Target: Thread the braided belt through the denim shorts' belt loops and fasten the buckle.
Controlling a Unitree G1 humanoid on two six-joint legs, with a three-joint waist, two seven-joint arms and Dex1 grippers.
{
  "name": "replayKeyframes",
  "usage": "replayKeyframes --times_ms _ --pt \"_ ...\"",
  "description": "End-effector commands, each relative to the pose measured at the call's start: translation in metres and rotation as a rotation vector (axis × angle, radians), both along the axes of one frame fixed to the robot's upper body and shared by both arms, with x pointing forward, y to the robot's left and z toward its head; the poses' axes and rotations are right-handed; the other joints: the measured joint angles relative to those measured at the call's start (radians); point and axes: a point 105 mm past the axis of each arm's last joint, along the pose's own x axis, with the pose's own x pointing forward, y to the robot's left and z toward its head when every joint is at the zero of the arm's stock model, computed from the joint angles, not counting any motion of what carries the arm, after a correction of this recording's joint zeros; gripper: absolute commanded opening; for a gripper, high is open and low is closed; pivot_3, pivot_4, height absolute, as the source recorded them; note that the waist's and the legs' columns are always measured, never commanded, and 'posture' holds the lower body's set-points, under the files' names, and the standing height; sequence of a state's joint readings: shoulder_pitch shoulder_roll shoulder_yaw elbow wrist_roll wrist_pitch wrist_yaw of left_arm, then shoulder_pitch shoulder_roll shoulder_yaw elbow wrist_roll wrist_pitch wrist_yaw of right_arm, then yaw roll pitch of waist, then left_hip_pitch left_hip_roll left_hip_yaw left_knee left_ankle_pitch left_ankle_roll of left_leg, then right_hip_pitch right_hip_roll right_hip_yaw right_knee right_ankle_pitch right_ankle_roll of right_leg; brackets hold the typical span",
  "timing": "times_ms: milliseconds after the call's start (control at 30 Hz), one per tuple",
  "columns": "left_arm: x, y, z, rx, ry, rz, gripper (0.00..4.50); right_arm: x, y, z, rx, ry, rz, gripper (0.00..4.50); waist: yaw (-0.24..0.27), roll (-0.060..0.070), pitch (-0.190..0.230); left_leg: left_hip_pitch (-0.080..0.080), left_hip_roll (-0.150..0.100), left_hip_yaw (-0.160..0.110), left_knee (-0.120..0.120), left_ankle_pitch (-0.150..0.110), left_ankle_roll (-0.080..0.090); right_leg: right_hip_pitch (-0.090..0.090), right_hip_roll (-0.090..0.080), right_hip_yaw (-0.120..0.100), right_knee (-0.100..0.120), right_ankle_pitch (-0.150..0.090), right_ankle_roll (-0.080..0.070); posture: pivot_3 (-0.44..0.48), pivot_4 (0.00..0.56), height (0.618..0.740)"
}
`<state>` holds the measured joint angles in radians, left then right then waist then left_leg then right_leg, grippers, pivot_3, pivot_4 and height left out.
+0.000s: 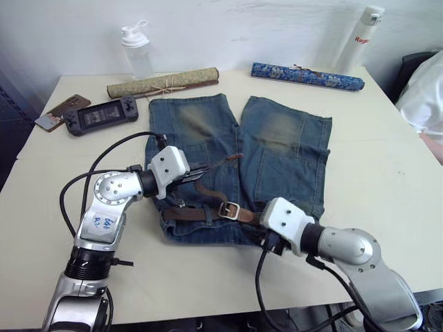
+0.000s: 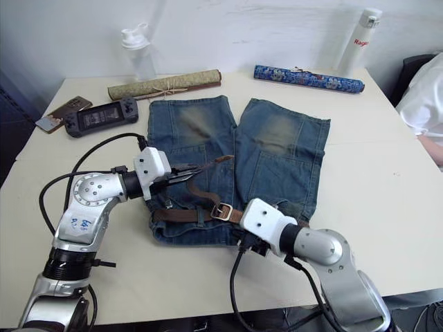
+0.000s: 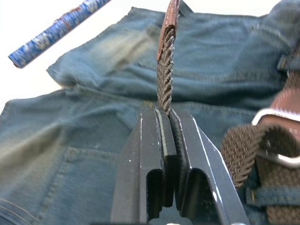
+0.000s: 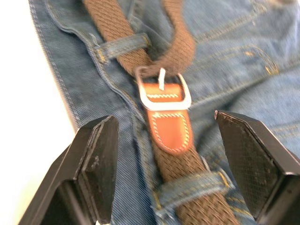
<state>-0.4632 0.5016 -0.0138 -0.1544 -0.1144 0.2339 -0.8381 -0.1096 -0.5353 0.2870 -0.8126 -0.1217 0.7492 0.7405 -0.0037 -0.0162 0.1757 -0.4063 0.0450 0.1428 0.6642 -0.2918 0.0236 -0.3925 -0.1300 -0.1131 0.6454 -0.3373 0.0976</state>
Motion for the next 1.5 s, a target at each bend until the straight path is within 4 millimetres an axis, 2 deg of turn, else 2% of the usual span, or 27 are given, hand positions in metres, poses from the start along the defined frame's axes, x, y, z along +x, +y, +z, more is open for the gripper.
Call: replayKeyframes --times_ms 33,200,333,567,667,800,1033,1133,1333,1400,1500 --pt "0.001 0.003 0.029 -0.081 -0.065 0.018 0.00 0.012 -0.002 -0.001 -0.069 -0.146 -0.020 3.50 0.001 0.000 0.000 0.000 0.000 0.000 0.000 0.000 0.000 0.000 0.001 0.000 0.000 0.000 0.000 0.000 0.150 0.717" --pt "0.004 -0.002 0.069 -0.246 -0.076 0.004 0.00 0.014 0.004 -0.008 -0.085 -0.176 -0.005 3.50 0.003 -0.002 0.002 0.000 0.000 0.001 0.001 0.001 0.000 0.000 0.002 0.000 0.000 0.000 0.000 0.000 0.150 0.717" --pt "0.005 -0.004 0.079 -0.276 -0.075 0.003 0.00 0.010 0.009 -0.011 -0.082 -0.165 0.020 3.50 0.002 -0.002 0.002 0.000 0.000 0.001 0.001 0.001 0.000 0.000 0.002 0.001 0.000 0.000 0.000 0.000 0.150 0.717" --pt "0.005 -0.004 0.074 -0.258 -0.057 -0.005 0.00 0.024 0.002 -0.015 -0.115 -0.213 -0.088 3.50 0.002 -0.002 0.002 0.000 0.000 0.001 0.001 0.001 0.000 0.000 0.005 0.001 0.000 0.000 0.000 0.000 0.150 0.717" --pt "0.004 -0.004 0.069 -0.249 -0.041 -0.006 0.00 0.031 0.003 -0.007 -0.093 -0.276 -0.138 3.50 0.002 -0.002 0.002 0.000 0.000 0.001 0.001 0.001 -0.001 0.000 0.005 0.001 0.000 0.000 0.000 0.000 0.150 0.717" --pt "0.004 -0.001 0.050 -0.181 -0.006 0.012 0.00 0.035 0.008 0.007 -0.066 -0.380 -0.163 3.50 0.001 -0.002 0.002 0.000 0.000 0.001 0.001 0.001 -0.001 -0.001 0.005 0.002 0.001 0.000 0.000 0.000 0.150 0.717" --pt "0.004 -0.001 0.039 -0.156 0.027 0.021 0.00 0.035 0.008 0.012 -0.089 -0.472 -0.169 3.50 0.002 -0.002 0.002 0.000 0.000 0.002 0.001 0.001 -0.001 -0.001 0.005 0.002 0.001 0.000 0.000 0.000 0.150 0.717" --pt "0.004 0.000 0.038 -0.156 0.033 0.028 0.00 0.033 0.005 0.011 -0.094 -0.474 -0.175 2.80 0.002 -0.002 0.002 0.000 0.000 0.002 0.001 0.001 -0.001 -0.001 0.005 0.003 0.001 0.000 0.000 0.000 0.150 0.717" --pt "0.004 0.002 0.030 -0.121 0.040 0.033 0.00 0.031 0.005 0.012 -0.094 -0.480 -0.179 0.00 0.002 -0.002 0.002 0.000 0.000 0.002 0.001 0.001 -0.001 -0.001 0.006 0.003 0.001 0.000 0.000 0.000 0.150 0.717" --pt "0.004 0.004 0.025 -0.096 0.045 0.039 0.00 0.031 0.005 0.014 -0.097 -0.497 -0.181 0.01 0.001 -0.002 0.002 0.000 0.000 0.002 0.001 0.001 -0.001 -0.001 0.005 0.003 0.001 0.000 0.000 0.000 0.150 0.717" --pt "0.000 0.015 -0.002 0.061 0.082 0.060 0.00 0.033 0.006 0.014 -0.099 -0.505 -0.175 0.01 -0.003 -0.002 0.002 0.000 0.001 0.002 0.001 0.001 -0.001 -0.001 0.006 0.003 0.001 0.000 0.000 0.000 0.150 0.717"
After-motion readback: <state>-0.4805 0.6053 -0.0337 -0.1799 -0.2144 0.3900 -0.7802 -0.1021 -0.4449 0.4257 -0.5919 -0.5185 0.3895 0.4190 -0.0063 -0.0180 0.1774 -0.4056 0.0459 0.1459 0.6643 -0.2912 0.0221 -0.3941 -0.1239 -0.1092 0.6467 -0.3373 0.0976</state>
